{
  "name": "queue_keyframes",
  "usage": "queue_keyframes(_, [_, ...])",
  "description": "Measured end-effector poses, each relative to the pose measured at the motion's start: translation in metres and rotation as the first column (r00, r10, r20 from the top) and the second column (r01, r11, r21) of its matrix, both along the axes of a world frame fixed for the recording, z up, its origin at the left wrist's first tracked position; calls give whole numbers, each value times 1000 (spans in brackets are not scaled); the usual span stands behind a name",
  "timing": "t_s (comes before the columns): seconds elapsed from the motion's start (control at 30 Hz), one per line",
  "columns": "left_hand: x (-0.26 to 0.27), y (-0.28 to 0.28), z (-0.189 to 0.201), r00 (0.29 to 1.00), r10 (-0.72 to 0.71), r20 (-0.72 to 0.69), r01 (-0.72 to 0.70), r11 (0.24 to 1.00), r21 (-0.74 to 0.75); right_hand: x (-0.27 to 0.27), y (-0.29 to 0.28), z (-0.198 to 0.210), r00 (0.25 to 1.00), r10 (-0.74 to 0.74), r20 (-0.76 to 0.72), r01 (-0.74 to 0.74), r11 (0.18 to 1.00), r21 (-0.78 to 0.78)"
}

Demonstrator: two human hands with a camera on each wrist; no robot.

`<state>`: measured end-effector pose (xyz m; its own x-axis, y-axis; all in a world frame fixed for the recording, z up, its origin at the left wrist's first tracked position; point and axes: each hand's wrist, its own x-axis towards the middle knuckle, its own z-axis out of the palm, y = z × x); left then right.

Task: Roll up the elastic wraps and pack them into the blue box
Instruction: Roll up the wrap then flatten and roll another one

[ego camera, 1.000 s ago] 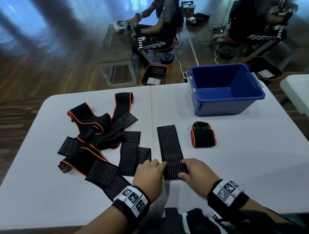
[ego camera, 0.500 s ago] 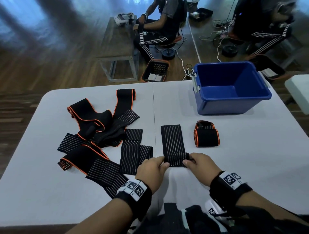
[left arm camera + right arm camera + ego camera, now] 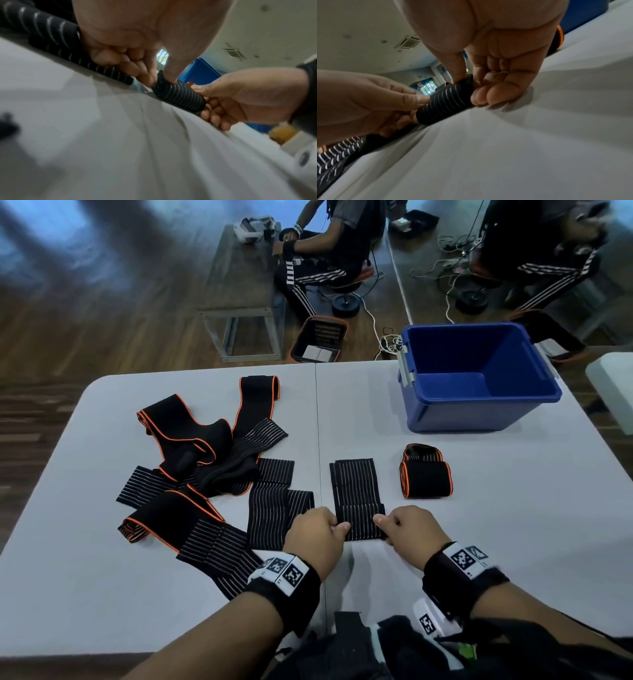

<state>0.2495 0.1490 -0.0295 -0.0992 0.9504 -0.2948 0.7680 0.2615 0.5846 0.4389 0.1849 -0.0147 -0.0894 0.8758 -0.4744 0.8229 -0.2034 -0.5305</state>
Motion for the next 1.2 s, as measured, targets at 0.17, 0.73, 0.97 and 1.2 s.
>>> queue_keyframes(0.17, [0, -1, 12, 959, -178, -220, 223, 955, 195, -2, -4, 5, 999, 17, -30, -12, 986, 168])
queue_keyframes(0.73, [-2, 4, 2, 987, -155, 28, 152, 984, 94, 7, -1, -3, 963, 264, 47, -267, 960, 79])
queue_keyframes(0.97, [3, 17, -10, 997, -35, 73, 32, 998, 51, 11, 11, -1, 980, 110, -169, -97, 992, 82])
queue_keyframes(1.2, [10, 15, -8, 1000, 3, -9, -3, 1000, 27, 20, 12, -13, 967, 0, -254, 3, 1000, 11])
